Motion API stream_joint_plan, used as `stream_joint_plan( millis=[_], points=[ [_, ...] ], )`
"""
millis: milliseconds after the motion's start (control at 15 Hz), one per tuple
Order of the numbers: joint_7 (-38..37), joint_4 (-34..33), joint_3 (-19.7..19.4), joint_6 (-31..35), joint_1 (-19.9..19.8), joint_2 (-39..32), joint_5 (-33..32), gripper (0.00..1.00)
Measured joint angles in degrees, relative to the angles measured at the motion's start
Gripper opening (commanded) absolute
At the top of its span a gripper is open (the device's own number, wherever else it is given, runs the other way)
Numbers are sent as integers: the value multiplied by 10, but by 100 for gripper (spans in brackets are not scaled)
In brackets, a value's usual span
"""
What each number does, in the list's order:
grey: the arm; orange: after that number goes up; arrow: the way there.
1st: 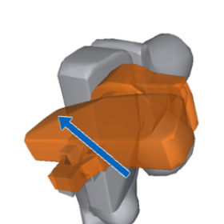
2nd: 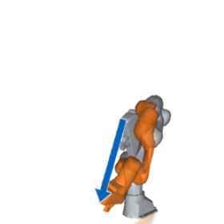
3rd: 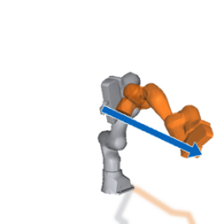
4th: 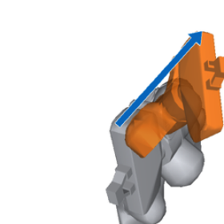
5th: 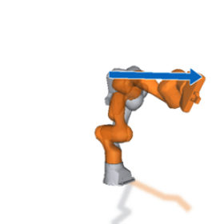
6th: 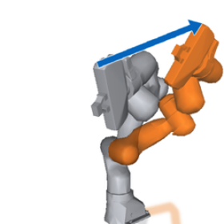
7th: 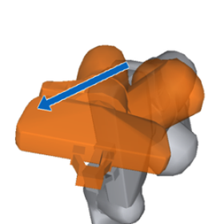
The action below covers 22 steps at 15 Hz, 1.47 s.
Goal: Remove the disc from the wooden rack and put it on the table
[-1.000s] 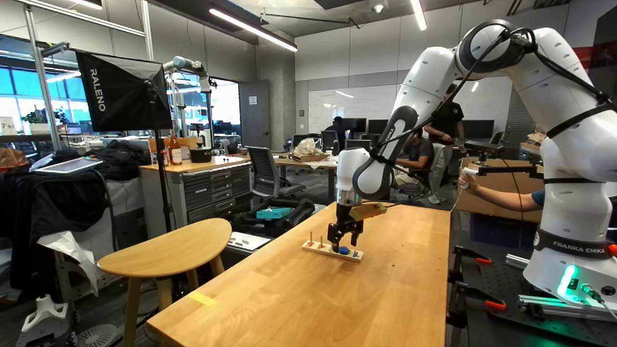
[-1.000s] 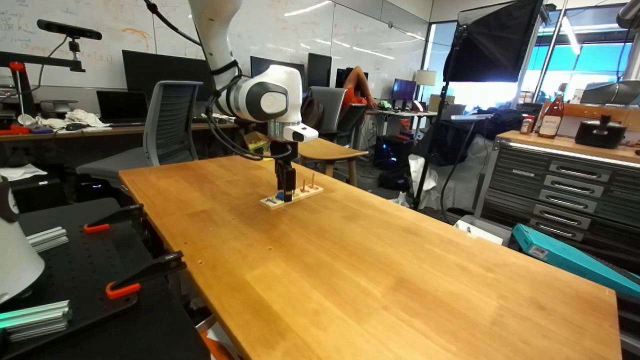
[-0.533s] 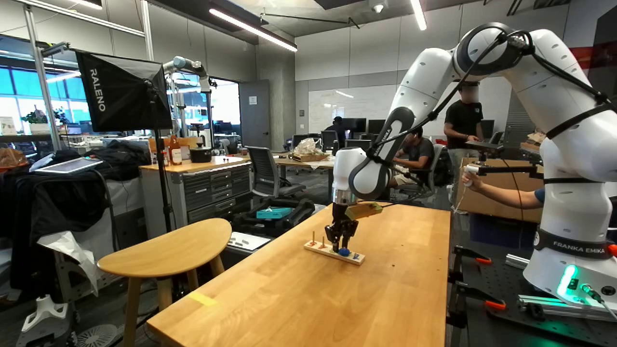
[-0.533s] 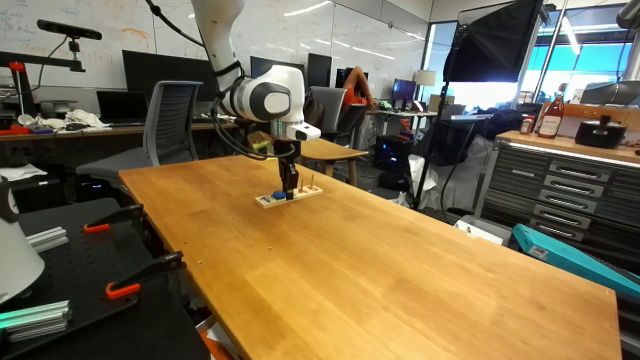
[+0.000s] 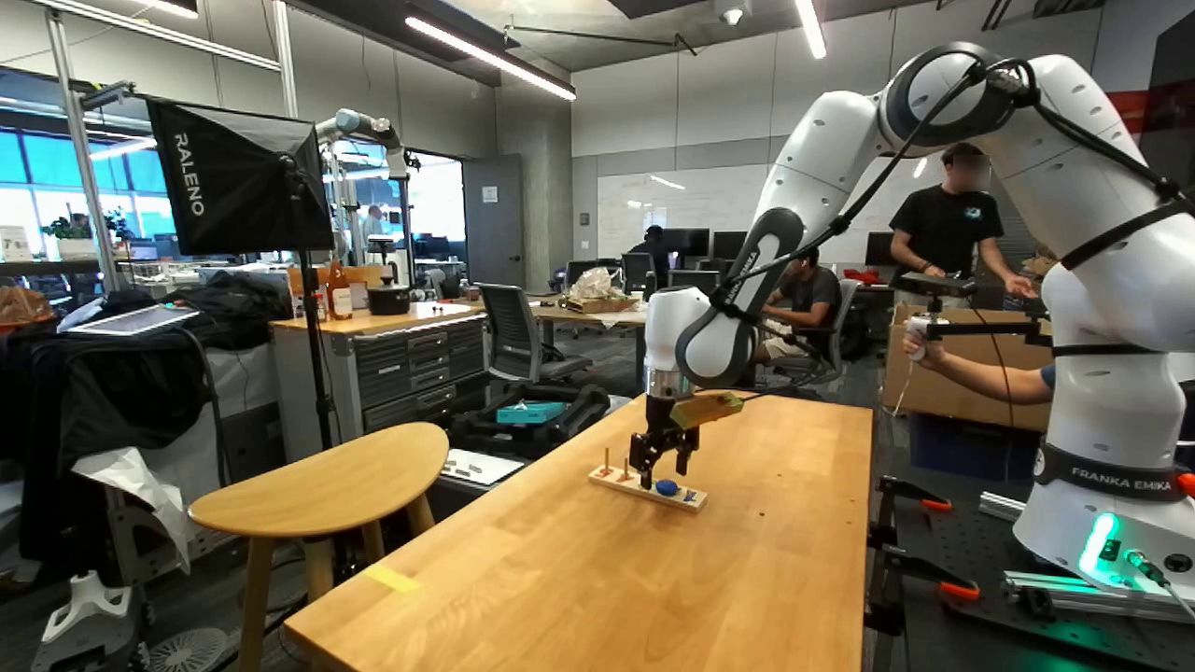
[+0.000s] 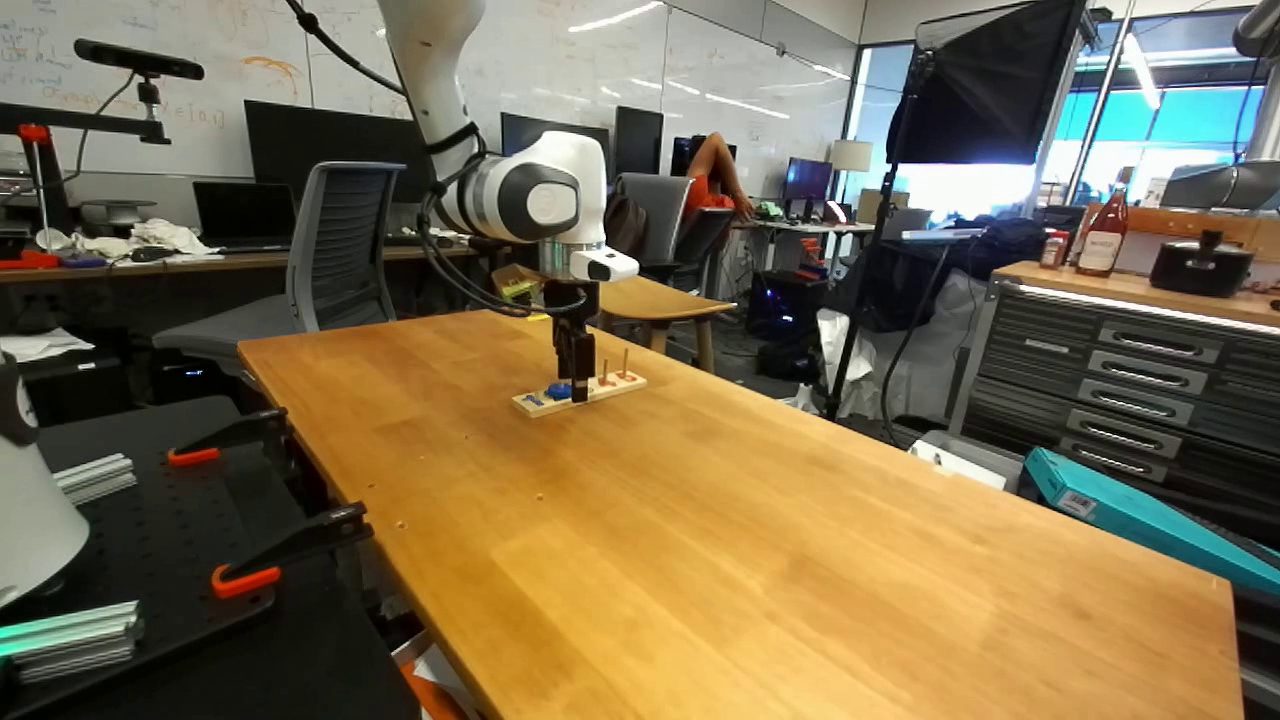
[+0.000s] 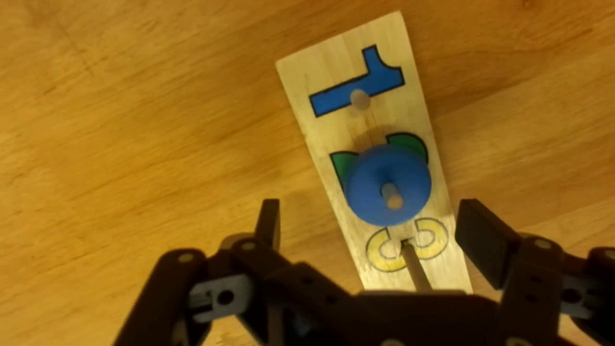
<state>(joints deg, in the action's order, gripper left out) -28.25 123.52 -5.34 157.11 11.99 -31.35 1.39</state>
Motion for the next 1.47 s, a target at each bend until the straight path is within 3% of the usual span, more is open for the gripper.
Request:
stream_joint_plan(
  millis=[667, 733, 800, 1133, 1200, 1333, 1467],
  points=[
    [-29, -2, -6, -42, 30, 1, -7, 100],
    [-31, -2, -6, -47, 30, 1, -8, 92],
    [-33, -2, -6, -49, 31, 1, -8, 73],
    [-34, -3, -6, -49, 31, 2, -8, 34],
    [-34, -4, -6, -49, 31, 3, -8, 77],
    [-34, -7, -6, -49, 31, 4, -8, 74],
    [-34, -9, -6, -50, 31, 4, -8, 88]
  ],
)
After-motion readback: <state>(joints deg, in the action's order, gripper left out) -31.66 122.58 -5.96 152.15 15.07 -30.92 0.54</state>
